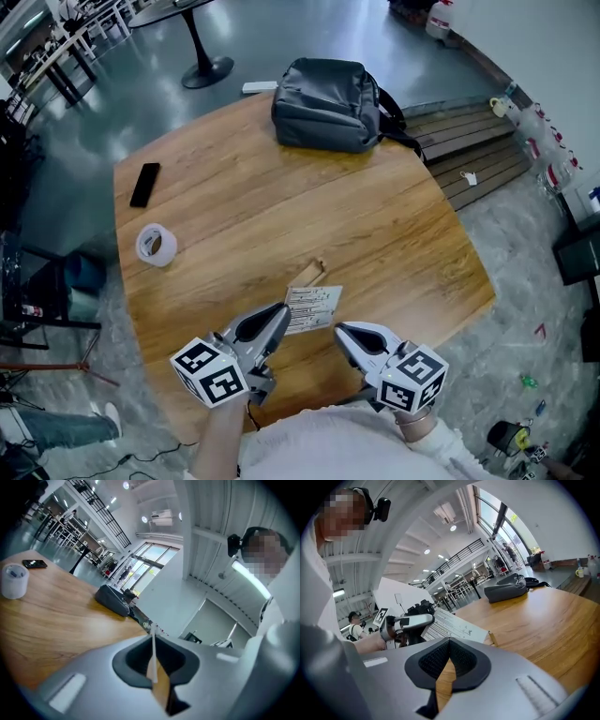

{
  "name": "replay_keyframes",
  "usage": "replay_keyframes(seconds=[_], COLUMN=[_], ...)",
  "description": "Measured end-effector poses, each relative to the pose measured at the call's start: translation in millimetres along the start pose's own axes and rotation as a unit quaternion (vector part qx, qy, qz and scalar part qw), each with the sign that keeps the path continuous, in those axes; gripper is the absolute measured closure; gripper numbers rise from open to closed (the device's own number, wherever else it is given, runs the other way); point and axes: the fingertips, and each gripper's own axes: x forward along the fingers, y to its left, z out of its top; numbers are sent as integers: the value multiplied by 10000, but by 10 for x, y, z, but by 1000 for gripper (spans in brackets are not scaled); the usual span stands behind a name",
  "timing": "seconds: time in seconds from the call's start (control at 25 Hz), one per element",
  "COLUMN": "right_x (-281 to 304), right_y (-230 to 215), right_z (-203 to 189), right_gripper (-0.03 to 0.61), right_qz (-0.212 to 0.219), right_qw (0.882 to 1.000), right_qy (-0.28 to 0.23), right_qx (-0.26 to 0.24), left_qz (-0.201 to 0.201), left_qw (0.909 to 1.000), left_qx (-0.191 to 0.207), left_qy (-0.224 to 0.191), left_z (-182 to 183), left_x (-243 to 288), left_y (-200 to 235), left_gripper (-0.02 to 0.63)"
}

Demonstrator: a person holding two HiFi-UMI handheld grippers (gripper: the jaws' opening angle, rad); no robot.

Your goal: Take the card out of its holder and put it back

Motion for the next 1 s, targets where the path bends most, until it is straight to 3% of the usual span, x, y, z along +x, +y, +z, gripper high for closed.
replay_keyframes(seconds=[1.0], right_x=[42], right_y=[139], right_z=[-5], right_gripper=[578], right_qz=[23], right_qw=[10000], right_qy=[12], right_qx=[-94], left_qz=[-135], left_qw=[9998], left_qx=[118], left_qy=[129], left_z=[-118], left_x=[-33], left_y=[-124], left_gripper=[594])
